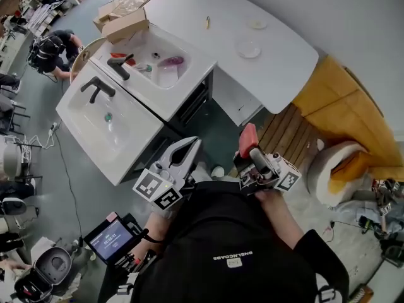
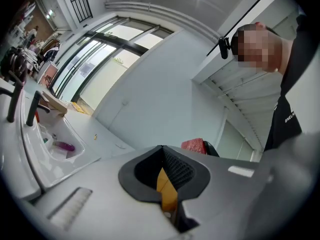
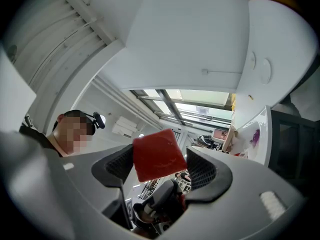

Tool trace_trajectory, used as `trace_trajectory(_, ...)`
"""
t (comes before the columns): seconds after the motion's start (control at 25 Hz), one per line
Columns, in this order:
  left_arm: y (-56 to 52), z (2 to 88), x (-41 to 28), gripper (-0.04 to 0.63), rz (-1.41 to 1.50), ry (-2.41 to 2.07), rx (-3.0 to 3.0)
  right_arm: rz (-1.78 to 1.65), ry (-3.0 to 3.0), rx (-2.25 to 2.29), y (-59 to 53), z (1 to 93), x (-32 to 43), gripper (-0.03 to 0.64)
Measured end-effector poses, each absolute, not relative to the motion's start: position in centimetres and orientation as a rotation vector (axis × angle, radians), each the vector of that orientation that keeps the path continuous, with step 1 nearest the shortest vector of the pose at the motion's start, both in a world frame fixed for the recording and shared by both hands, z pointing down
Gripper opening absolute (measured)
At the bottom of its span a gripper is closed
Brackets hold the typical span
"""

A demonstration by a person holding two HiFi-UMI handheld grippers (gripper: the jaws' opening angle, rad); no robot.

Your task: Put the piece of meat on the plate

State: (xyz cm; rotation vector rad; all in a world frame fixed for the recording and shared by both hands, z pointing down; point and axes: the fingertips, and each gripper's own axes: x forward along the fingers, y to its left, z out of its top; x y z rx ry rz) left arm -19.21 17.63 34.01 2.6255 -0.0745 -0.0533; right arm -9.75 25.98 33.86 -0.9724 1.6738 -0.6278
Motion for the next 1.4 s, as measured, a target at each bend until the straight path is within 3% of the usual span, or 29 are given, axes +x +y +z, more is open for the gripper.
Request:
trace_trajectory(0.56, 6.8, 36.3, -13.2, 0.020, 0.013, -0.009, 2.557, -0.631, 1.590, -1.057, 17.0, 35.5, -3.7, 0.333)
trace_trajectory(0.96, 5.4, 34.9, -10.4, 0.020, 0.046, 0.101, 2.586, -0.567, 1.544, -1.101, 15.6, 33.6, -1.6, 0.333)
trace_trajectory(1.4, -1.5, 36.4, -10.0, 0.023, 0.061, 0.184, 2.530, -0.555, 1.489, -1.158, 8.6, 34.2, -0.4, 0.331)
